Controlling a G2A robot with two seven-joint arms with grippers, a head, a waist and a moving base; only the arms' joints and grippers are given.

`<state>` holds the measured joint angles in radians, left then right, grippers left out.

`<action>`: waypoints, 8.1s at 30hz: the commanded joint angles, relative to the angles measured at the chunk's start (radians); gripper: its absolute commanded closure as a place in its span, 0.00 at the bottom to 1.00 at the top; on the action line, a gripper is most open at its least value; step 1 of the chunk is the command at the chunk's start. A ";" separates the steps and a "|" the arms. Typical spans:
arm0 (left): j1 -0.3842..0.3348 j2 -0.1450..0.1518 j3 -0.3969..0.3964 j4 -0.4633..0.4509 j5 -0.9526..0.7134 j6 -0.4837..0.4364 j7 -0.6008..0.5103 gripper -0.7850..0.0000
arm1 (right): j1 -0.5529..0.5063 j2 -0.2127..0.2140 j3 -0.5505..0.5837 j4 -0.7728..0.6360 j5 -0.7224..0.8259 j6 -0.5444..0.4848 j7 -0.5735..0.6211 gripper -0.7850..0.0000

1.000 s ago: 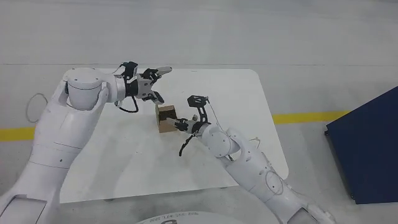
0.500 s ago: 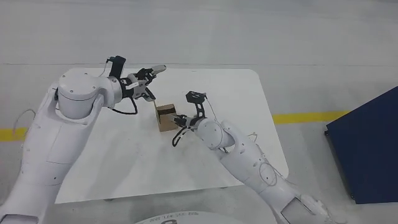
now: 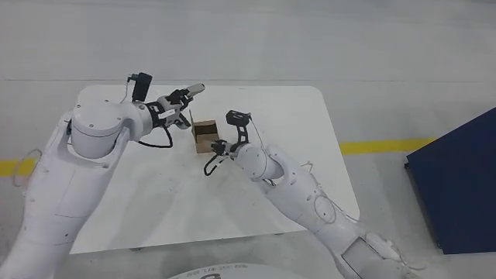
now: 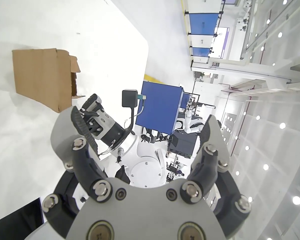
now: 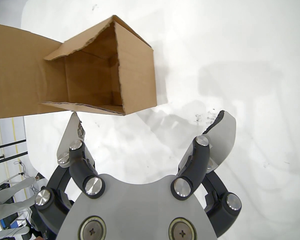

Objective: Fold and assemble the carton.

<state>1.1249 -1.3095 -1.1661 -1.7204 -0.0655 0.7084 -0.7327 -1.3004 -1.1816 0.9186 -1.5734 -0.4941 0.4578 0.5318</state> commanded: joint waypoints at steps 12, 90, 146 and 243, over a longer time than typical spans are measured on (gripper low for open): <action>0.053 0.009 -0.080 -0.078 -0.136 0.048 0.013 0.00 | -0.290 0.051 0.252 -0.153 0.185 -0.415 -0.146 1.00; -0.064 -0.035 0.102 0.158 -0.243 0.152 0.425 0.00 | 0.171 -0.067 0.042 0.362 0.443 -0.374 0.047 1.00; -0.346 -0.145 0.479 0.522 -0.093 0.152 0.338 0.00 | -0.226 -0.020 0.319 0.040 0.580 -0.414 -0.151 1.00; 0.002 0.105 0.035 0.255 0.405 -0.838 -0.044 0.00 | -0.199 0.011 0.396 -0.030 0.402 -0.417 0.019 0.00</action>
<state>1.1240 -1.2054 -1.1229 -1.4994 0.4125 -0.0686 -0.7348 -1.5255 -1.1689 1.3225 -1.6360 -0.1113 0.0367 0.5262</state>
